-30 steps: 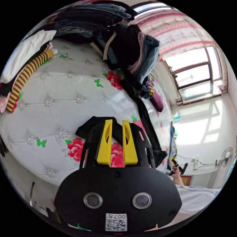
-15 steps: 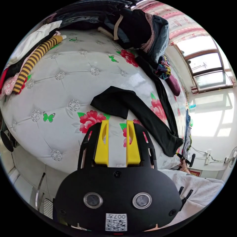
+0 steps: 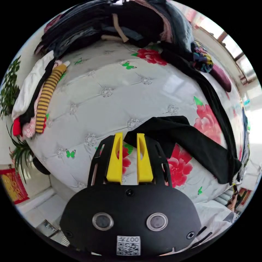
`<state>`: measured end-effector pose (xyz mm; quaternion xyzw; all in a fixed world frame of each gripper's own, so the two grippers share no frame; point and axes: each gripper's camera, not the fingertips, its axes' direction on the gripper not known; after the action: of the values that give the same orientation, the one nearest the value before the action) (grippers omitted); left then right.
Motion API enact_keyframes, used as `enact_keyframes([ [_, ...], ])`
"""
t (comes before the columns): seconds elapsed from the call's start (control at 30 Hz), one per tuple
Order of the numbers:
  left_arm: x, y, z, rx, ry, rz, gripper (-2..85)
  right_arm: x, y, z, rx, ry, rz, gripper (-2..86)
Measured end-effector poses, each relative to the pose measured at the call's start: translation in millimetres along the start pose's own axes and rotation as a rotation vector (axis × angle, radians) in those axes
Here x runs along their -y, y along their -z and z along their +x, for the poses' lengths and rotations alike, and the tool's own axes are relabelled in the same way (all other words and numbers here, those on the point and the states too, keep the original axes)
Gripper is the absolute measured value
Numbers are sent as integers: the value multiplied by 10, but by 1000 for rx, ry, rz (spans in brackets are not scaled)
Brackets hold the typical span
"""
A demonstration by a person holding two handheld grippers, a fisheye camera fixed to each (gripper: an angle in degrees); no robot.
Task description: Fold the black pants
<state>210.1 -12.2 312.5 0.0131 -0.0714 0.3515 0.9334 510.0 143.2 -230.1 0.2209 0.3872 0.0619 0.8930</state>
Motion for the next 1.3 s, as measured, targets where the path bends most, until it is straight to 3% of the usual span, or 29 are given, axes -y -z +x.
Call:
enact_keyframes([
  [0.1,150,-69,283,60,-152,-21,5,3,-19,-64,-17,8,-11,-2],
  [0.23,328,190,8,-205,-115,14,-5,60,148,-48,-12,11,17,-2],
  [0.3,337,463,-126,-250,-155,48,-7,59,243,-36,5,17,36,-2],
  [0.4,278,1067,-303,-246,-332,48,-7,20,396,-52,36,50,53,-1],
  [0.5,246,1423,-431,-247,-480,-67,-6,-51,502,-126,52,114,46,1],
  [0.63,482,1024,-624,-24,-301,-198,1,-108,195,-156,74,132,-236,14],
  [0.7,529,772,-605,64,-234,-223,15,-183,105,-189,-18,118,-281,24],
  [0.83,605,451,-91,-118,-256,-54,44,-321,323,-391,-89,89,-101,42],
  [1.0,1059,-75,893,-251,-355,-54,74,-182,359,-802,-34,130,30,50],
  [1.1,1371,-327,1614,-218,-452,-38,82,31,247,-1105,11,142,30,52],
  [1.3,1885,-771,2862,44,-635,-12,101,301,-210,-1688,-72,234,-48,48],
])
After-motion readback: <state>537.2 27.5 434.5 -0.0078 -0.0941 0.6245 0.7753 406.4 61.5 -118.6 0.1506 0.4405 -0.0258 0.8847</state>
